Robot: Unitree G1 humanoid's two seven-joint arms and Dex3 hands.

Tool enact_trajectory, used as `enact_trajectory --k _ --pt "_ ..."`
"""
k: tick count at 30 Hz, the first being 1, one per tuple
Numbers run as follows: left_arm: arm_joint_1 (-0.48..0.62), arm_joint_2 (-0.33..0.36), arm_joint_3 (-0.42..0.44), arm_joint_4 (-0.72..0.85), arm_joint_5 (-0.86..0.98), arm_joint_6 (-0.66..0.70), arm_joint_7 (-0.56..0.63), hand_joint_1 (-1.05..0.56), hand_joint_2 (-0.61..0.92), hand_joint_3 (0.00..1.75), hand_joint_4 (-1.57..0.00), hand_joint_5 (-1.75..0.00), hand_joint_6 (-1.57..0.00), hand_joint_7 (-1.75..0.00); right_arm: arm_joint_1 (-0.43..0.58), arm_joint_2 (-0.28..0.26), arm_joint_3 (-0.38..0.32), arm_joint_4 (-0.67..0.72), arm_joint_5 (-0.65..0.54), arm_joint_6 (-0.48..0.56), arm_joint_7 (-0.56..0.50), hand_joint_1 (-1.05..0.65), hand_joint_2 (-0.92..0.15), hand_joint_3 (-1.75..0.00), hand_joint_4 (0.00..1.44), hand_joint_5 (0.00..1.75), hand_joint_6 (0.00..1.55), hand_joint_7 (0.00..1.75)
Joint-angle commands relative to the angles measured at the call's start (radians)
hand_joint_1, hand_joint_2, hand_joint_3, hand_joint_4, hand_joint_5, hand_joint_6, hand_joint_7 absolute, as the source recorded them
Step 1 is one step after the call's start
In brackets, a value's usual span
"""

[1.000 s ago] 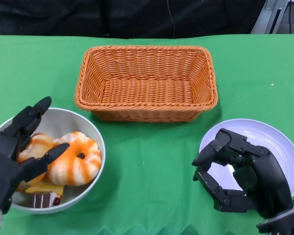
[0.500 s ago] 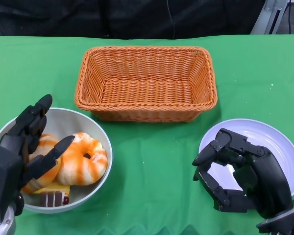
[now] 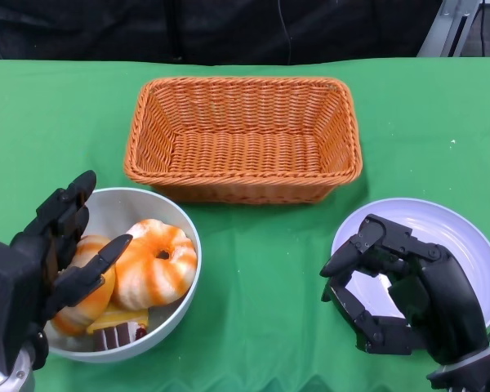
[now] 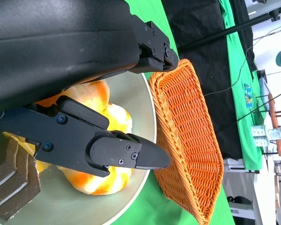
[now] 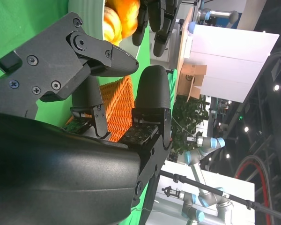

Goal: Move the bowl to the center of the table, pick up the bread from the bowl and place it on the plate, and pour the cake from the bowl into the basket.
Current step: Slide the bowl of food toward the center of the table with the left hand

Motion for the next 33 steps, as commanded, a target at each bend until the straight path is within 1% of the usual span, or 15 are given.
enact_trajectory --k 1,7,10,13,18,25,33 --pt "0.007 0.007 -0.008 0.010 0.003 0.005 -0.017 -0.59 0.92 0.27 -0.12 -0.01 -0.20 -0.01 0.006 -0.007 -0.004 -0.012 0.001 -0.002 -0.005 -0.21 -0.47 -0.98 0.71 1.49 0.69 1.25" --pt "0.002 0.000 -0.003 0.021 -0.033 0.006 -0.047 -0.58 0.92 0.25 -0.11 0.00 -0.18 0.00 0.008 -0.011 -0.004 -0.017 0.006 0.003 0.001 -0.22 -0.48 -0.95 0.70 1.50 0.69 1.25" --pt "0.005 0.003 -0.018 0.034 -0.006 -0.016 -0.046 -0.61 0.92 0.25 -0.12 -0.01 -0.19 0.00 0.007 -0.012 -0.003 -0.018 0.007 0.005 0.002 -0.21 -0.48 -0.95 0.70 1.50 0.69 1.25" --pt "0.004 -0.005 -0.021 0.051 -0.016 -0.033 -0.054 -0.60 0.92 0.25 -0.15 -0.03 -0.19 0.00 0.008 -0.012 -0.002 -0.020 0.003 0.007 0.001 -0.20 -0.49 -0.95 0.70 1.50 0.69 1.25" --pt "-0.007 -0.014 -0.018 0.087 -0.033 -0.035 -0.060 -0.59 0.92 0.25 -0.15 -0.02 -0.20 -0.01 0.009 -0.009 -0.001 -0.021 -0.001 0.007 -0.005 -0.20 -0.48 -0.96 0.70 1.49 0.69 1.25" --pt "-0.021 -0.019 -0.010 0.114 -0.072 -0.011 -0.077 -0.58 0.92 0.24 -0.15 -0.02 -0.19 0.00 0.008 -0.010 -0.002 -0.020 -0.006 0.005 -0.007 -0.22 -0.48 -0.96 0.71 1.50 0.69 1.25" --pt "-0.031 -0.027 -0.005 0.148 -0.097 -0.009 -0.092 -0.60 0.92 0.24 -0.16 -0.02 -0.20 -0.01 0.006 -0.010 -0.002 -0.016 0.000 0.001 -0.003 -0.21 -0.47 -0.97 0.71 1.50 0.69 1.25"
